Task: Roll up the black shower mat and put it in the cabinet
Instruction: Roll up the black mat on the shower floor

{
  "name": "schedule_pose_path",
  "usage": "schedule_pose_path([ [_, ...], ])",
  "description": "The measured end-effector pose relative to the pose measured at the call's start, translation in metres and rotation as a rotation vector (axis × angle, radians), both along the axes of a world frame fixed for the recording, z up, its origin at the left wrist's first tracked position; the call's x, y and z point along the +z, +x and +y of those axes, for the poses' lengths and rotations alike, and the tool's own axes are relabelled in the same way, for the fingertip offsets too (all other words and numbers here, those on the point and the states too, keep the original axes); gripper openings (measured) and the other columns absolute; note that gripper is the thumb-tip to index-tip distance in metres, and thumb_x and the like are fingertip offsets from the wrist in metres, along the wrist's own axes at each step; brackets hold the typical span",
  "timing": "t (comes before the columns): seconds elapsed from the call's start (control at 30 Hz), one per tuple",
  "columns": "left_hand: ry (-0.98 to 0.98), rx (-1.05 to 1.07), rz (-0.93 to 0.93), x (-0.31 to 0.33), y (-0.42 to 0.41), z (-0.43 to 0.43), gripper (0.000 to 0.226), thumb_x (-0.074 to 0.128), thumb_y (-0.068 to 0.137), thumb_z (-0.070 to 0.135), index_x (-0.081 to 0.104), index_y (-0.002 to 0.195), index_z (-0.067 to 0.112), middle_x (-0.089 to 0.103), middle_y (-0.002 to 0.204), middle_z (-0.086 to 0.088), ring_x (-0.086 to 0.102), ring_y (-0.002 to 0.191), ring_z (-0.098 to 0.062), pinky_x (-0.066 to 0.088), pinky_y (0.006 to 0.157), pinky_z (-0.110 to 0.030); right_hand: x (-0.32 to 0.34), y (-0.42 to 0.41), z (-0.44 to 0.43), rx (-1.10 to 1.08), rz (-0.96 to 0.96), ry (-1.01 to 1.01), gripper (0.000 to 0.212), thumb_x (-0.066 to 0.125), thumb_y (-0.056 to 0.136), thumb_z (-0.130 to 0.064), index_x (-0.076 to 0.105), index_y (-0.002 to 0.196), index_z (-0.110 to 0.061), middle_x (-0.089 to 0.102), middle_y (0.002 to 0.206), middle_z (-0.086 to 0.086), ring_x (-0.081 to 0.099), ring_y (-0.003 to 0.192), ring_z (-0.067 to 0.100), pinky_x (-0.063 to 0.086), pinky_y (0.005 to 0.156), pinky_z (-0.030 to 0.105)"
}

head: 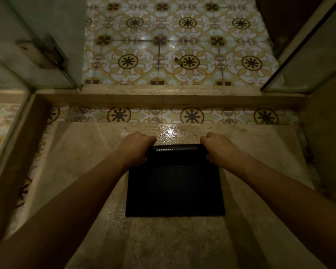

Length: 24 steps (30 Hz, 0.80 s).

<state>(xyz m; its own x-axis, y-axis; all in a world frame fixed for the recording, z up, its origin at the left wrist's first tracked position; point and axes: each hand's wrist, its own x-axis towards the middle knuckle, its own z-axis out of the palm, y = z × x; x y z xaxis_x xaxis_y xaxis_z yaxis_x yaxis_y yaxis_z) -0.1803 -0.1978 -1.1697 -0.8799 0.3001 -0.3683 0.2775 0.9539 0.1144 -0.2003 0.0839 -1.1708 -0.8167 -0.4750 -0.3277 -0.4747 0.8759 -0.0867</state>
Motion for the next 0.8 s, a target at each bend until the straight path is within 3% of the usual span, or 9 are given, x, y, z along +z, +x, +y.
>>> schedule_pose_path([
  [0.13, 0.017, 0.041, -0.114, 0.007, -0.007, -0.003, 0.023, 0.072, 0.072, 0.023, 0.054, 0.087, 0.026, 0.065, 0.088, -0.003, 0.061, 0.083, -0.025, 0.049, 0.063, -0.031, 0.006, -0.005, 0.007, 0.031, -0.08, 0.003, 0.032, 0.069, 0.076, -0.015, 0.06, 0.107, -0.008, 0.06, 0.108, 0.014, 0.061, 0.095, 0.032, 0.049, 0.076, 0.035],
  [0.3, 0.006, 0.036, -0.12, 0.014, -0.005, -0.001, 0.033, 0.079, 0.067, 0.031, 0.057, 0.09, 0.027, 0.067, 0.095, 0.0, 0.061, 0.088, -0.024, 0.054, 0.069, -0.034, 0.006, 0.005, 0.008, 0.026, -0.054, -0.009, 0.03, 0.071, 0.078, -0.01, 0.062, 0.106, -0.007, 0.055, 0.108, 0.011, 0.059, 0.09, 0.029, 0.04, 0.066, 0.029],
  [0.43, 0.082, 0.061, -0.26, 0.021, -0.011, -0.004, 0.034, 0.081, 0.071, 0.023, 0.067, 0.102, 0.024, 0.068, 0.107, -0.002, 0.059, 0.081, -0.015, 0.044, 0.058, -0.02, 0.014, 0.004, 0.01, 0.023, -0.117, -0.043, 0.033, 0.074, 0.077, -0.016, 0.067, 0.109, -0.011, 0.056, 0.11, 0.009, 0.059, 0.096, 0.029, 0.051, 0.078, 0.035],
  [0.57, 0.121, 0.088, -0.308, 0.024, -0.011, -0.009, 0.032, 0.077, 0.078, 0.017, 0.068, 0.108, 0.023, 0.067, 0.117, -0.003, 0.061, 0.096, -0.016, 0.044, 0.073, -0.022, 0.019, 0.005, 0.011, 0.029, -0.159, -0.038, 0.019, 0.068, 0.08, -0.015, 0.068, 0.099, -0.012, 0.066, 0.099, 0.009, 0.063, 0.093, 0.027, 0.052, 0.077, 0.035],
  [0.7, 0.112, 0.075, -0.287, 0.022, -0.004, -0.002, 0.035, 0.08, 0.075, 0.015, 0.064, 0.105, 0.023, 0.07, 0.113, -0.001, 0.064, 0.099, -0.019, 0.056, 0.075, -0.029, 0.018, 0.009, 0.011, 0.041, -0.125, -0.033, 0.04, 0.078, 0.077, -0.025, 0.065, 0.113, -0.013, 0.062, 0.106, 0.01, 0.06, 0.098, 0.027, 0.046, 0.079, 0.032],
  [0.8, 0.124, 0.073, -0.344, 0.022, -0.006, -0.006, 0.038, 0.08, 0.075, 0.014, 0.065, 0.109, 0.024, 0.069, 0.116, 0.002, 0.064, 0.098, -0.016, 0.051, 0.073, -0.025, 0.021, 0.01, 0.013, 0.062, -0.189, -0.044, 0.034, 0.074, 0.08, -0.025, 0.067, 0.113, -0.017, 0.062, 0.107, 0.009, 0.059, 0.101, 0.026, 0.046, 0.083, 0.031],
])
